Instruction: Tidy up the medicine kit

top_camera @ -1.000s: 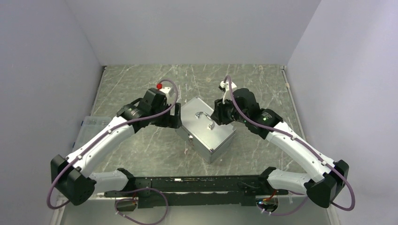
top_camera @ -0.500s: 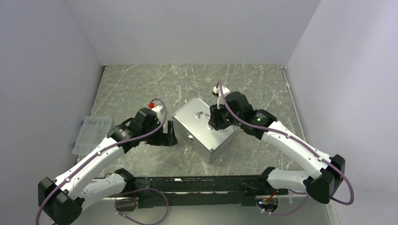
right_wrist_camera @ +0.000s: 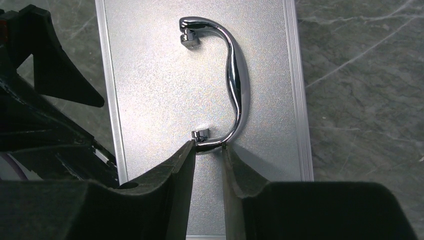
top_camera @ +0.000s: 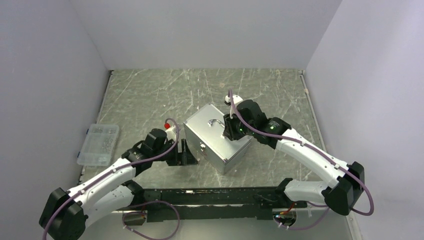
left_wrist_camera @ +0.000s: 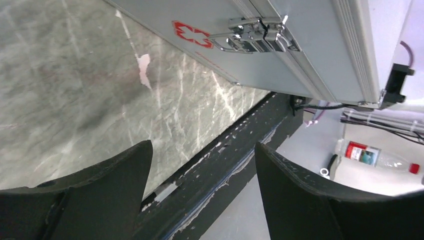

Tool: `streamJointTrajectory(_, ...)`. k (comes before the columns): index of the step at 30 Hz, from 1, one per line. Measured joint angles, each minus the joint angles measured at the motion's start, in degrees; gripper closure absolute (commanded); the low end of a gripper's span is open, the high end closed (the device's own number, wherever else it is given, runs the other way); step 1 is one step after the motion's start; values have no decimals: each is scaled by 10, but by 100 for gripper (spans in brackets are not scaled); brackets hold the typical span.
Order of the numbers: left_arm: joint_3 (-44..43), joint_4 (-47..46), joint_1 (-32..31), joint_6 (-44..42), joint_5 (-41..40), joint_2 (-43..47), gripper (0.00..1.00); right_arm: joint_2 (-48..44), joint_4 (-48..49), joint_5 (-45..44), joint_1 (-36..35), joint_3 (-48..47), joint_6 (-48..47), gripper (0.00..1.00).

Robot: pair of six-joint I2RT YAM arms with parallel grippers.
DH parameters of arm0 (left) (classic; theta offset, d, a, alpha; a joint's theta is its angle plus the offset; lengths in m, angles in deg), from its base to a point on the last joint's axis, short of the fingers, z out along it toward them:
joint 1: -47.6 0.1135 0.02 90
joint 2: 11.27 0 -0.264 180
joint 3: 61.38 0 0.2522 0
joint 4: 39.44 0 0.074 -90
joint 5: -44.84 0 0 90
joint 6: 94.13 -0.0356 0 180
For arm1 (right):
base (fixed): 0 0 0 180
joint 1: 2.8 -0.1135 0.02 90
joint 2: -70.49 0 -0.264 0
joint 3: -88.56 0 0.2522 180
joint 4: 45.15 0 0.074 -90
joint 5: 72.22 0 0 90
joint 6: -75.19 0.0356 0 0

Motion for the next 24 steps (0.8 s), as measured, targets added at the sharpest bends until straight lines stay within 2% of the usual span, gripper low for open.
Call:
streamJointTrajectory(4,66,-121,2,35,37,10,39,-3,5,1,0,8,-1,72)
streamJointTrajectory(10,132,-315,8,85,57,14,74,-22,12,2,0,30,-2,71)
streamJointTrajectory(13,153,-415,9,112,63,-17,88,-27,12,2,0,36,-2,71)
streamJointTrajectory(16,168,-499,12,137,70,-69,98,-31,9,2,0,37,-3,71)
streamJointTrajectory(22,196,-629,24,178,84,-166,100,-40,9,0,0,41,-5,71)
streamJointTrajectory(24,201,-650,27,183,87,-180,91,-42,9,0,0,46,-7,71)
